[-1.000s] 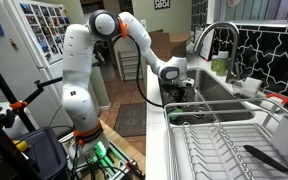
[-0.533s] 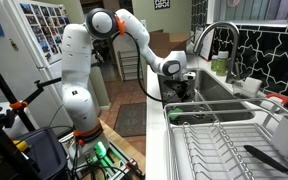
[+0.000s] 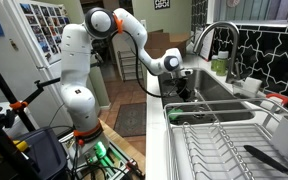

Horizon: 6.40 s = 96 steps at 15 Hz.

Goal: Lift the spoon in the sink, rinse it at the tap and then put it to the left in the sink

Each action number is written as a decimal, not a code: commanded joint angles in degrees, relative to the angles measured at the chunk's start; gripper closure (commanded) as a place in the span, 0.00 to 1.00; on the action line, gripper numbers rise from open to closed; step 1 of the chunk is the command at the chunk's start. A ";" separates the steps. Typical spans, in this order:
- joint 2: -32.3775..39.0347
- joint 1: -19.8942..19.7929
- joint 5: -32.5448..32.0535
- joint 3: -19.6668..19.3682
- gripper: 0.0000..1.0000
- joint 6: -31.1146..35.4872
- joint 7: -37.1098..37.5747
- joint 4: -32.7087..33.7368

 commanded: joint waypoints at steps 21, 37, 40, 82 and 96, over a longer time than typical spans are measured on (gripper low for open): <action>-3.64 4.56 -10.74 4.02 0.98 -9.19 4.38 3.87; -5.92 2.31 -17.32 5.00 0.98 -15.44 2.89 6.93; -5.74 2.03 -17.86 5.03 0.98 -15.61 2.27 7.40; -5.96 1.67 -19.58 6.07 0.98 -14.38 3.70 7.17; -2.76 1.58 -16.71 7.93 0.98 -10.83 3.40 7.35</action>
